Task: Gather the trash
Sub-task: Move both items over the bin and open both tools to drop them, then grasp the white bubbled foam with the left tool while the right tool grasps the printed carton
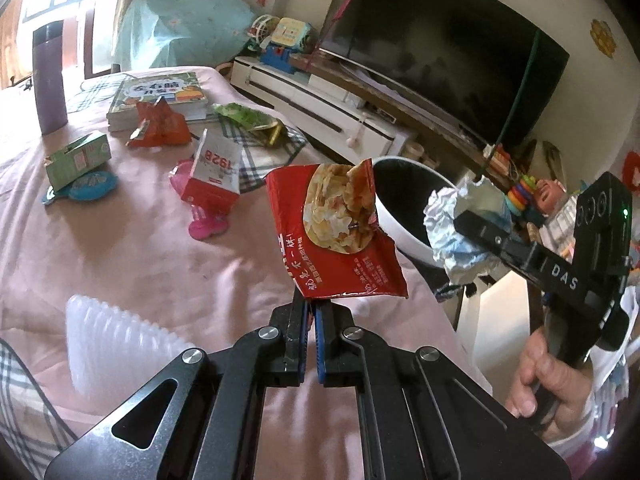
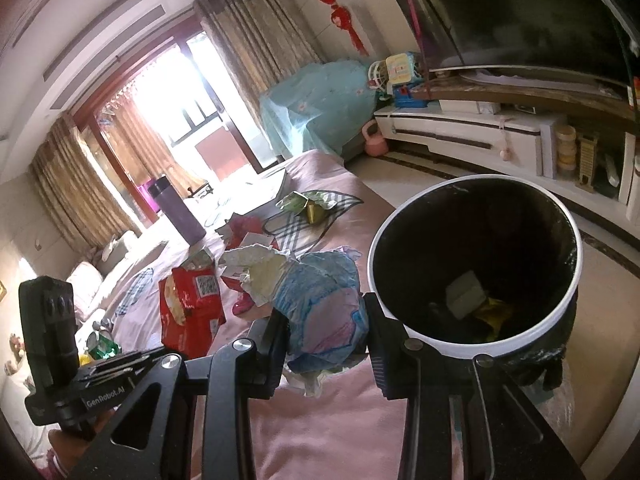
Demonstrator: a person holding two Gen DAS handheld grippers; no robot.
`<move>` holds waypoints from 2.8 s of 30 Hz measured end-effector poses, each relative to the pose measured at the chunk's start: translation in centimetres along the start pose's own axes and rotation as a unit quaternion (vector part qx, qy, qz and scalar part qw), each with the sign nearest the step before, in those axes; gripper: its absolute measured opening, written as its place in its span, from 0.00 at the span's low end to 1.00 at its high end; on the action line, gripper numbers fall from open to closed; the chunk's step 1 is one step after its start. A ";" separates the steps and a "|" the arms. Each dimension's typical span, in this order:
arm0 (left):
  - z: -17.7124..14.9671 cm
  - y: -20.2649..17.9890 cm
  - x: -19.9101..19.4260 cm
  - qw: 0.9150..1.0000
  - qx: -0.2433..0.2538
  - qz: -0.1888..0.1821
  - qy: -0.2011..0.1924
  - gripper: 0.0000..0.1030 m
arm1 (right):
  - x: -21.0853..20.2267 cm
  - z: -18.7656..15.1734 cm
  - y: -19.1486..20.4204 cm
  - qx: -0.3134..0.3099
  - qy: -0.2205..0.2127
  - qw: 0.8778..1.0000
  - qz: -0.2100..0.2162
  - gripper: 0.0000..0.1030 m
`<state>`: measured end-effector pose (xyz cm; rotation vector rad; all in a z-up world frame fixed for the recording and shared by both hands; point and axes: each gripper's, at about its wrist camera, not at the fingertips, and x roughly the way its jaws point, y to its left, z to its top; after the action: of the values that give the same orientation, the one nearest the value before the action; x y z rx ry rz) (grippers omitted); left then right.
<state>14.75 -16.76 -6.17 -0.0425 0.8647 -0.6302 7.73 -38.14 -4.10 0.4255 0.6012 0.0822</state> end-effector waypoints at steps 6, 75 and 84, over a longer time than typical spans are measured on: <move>-0.2 -2.0 0.8 1.000 0.020 -0.010 0.004 0.02 | -0.3 0.0 -1.0 0.009 -0.002 1.000 -0.001 0.35; -1.8 0.6 -4.1 0.996 0.004 0.084 -0.025 0.68 | 2.2 0.0 0.1 0.026 0.035 0.999 -0.013 0.97; -3.3 5.1 -6.9 0.989 -0.029 0.137 -0.046 0.73 | 4.5 -1.8 3.7 0.006 0.064 0.998 0.005 0.97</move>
<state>11.65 -8.22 -4.99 -0.0048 0.7815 -0.3433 10.60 -33.23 -6.34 0.4373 0.7265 0.1154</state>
